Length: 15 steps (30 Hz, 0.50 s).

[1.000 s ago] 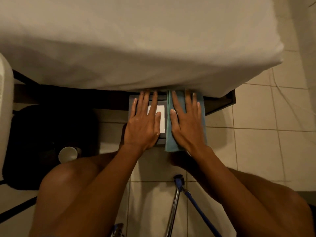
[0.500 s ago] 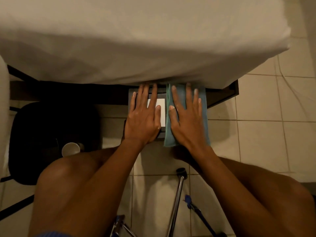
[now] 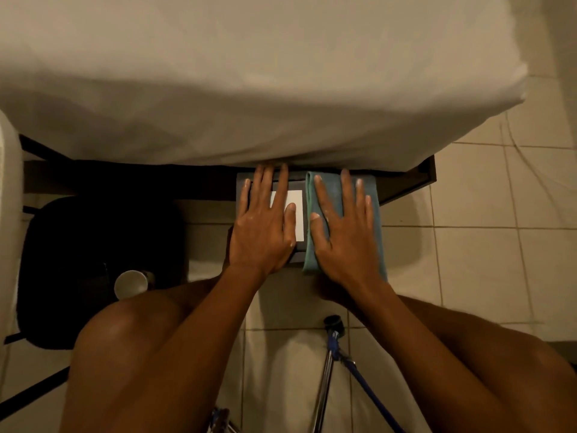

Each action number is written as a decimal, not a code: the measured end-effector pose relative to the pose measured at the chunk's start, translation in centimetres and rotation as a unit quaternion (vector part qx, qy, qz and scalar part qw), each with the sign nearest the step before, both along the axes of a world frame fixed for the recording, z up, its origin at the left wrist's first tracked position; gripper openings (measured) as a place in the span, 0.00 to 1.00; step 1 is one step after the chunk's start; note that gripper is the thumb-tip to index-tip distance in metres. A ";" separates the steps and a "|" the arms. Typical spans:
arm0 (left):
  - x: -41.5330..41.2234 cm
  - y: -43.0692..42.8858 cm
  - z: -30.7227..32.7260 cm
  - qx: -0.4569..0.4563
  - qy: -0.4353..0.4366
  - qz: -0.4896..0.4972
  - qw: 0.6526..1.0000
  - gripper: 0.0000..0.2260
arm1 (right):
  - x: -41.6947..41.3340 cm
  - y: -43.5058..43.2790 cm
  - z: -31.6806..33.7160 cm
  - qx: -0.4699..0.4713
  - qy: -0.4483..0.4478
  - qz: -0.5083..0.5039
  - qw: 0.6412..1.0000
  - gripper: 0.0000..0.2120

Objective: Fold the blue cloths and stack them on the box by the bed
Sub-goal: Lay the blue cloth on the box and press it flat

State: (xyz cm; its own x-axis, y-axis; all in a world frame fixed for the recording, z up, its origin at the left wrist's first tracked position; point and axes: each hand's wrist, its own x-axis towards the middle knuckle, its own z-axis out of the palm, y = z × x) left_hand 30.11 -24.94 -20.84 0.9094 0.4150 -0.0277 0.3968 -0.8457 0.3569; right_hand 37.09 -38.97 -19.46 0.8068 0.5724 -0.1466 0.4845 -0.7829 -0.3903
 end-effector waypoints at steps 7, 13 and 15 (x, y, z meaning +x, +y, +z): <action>0.0 0.0 0.0 0.001 -0.002 0.002 1.000 0.27 | -1.6 -0.1 0.2 -0.013 -0.001 -0.021 1.000 0.29; 0.0 0.2 0.0 0.004 0.010 -0.002 1.000 0.27 | 1.6 1.3 -0.1 -0.002 -0.010 -0.009 1.000 0.28; 0.1 0.3 0.0 -0.002 0.010 -0.015 1.000 0.28 | 0.0 0.6 0.0 0.005 -0.006 -0.018 1.000 0.28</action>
